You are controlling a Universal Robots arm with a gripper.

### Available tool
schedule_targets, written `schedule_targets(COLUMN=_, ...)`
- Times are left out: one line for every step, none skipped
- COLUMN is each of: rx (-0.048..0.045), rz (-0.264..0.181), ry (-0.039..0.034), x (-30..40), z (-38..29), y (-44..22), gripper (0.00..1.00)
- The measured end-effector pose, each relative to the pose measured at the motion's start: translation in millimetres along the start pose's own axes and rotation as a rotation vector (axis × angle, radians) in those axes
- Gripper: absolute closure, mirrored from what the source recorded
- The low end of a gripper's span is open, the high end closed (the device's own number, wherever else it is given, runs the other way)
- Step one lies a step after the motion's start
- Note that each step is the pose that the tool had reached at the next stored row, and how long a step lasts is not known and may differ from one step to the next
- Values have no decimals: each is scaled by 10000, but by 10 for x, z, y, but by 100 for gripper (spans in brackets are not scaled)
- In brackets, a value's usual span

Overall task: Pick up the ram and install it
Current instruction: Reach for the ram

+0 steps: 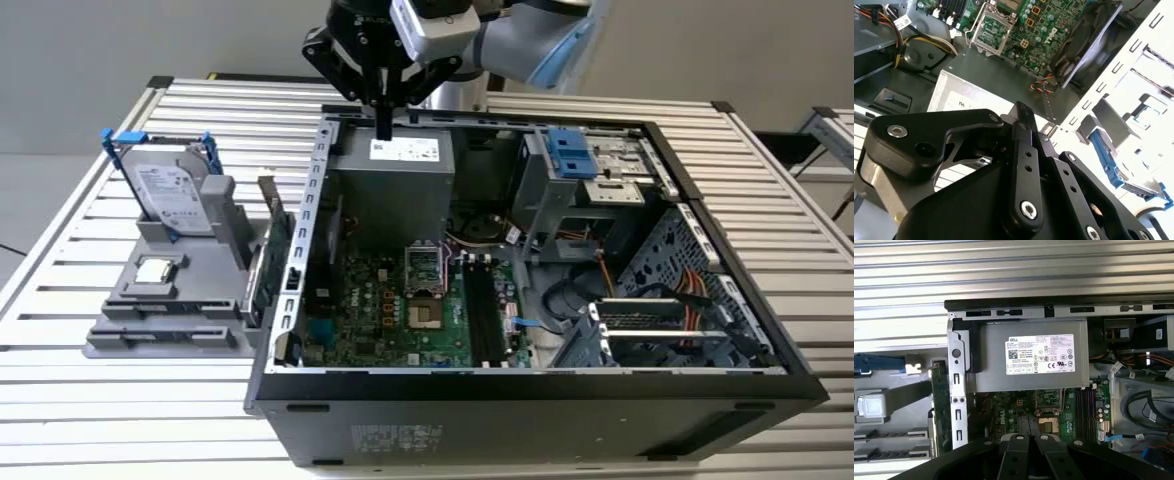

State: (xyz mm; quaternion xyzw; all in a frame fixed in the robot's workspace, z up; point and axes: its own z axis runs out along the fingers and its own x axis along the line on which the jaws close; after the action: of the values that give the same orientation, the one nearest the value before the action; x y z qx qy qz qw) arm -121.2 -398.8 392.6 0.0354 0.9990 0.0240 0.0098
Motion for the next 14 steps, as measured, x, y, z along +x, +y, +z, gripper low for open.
schedule_targets(rx=0, rz=0, ry=1, x=0, z=0, y=0, gripper=100)
schedule_targets(rx=0, rz=1, ry=3, x=0, z=0, y=0, gripper=100)
schedule_targets(rx=0, rz=1, ry=4, x=0, z=0, y=0, gripper=100)
schedule_targets(rx=0, rz=1, ry=5, x=0, z=0, y=0, gripper=100)
schedule_targets(rx=0, rz=0, ry=6, x=1, z=0, y=0, gripper=100)
schedule_targets(rx=0, rz=0, ry=6, x=6, z=0, y=0, gripper=100)
schedule_targets(rx=1, rz=0, ry=6, x=16, z=0, y=-1, gripper=100)
schedule_targets(rx=2, rz=0, ry=6, x=35, z=-1, y=-2, gripper=100)
schedule_targets(rx=0, rz=0, ry=6, x=57, z=-1, y=-4, gripper=100)
schedule_targets(rx=0, rz=0, ry=6, x=76, z=-1, y=-5, gripper=100)
schedule_targets(rx=0, rz=0, ry=6, x=93, z=-2, y=-6, gripper=100)
schedule_targets(rx=0, rz=1, ry=5, x=108, z=-2, y=-8, gripper=100)
schedule_targets(rx=0, rz=1, ry=5, x=123, z=-2, y=-9, gripper=100)
schedule_targets(rx=1, rz=1, ry=6, x=137, z=-3, y=-10, gripper=100)
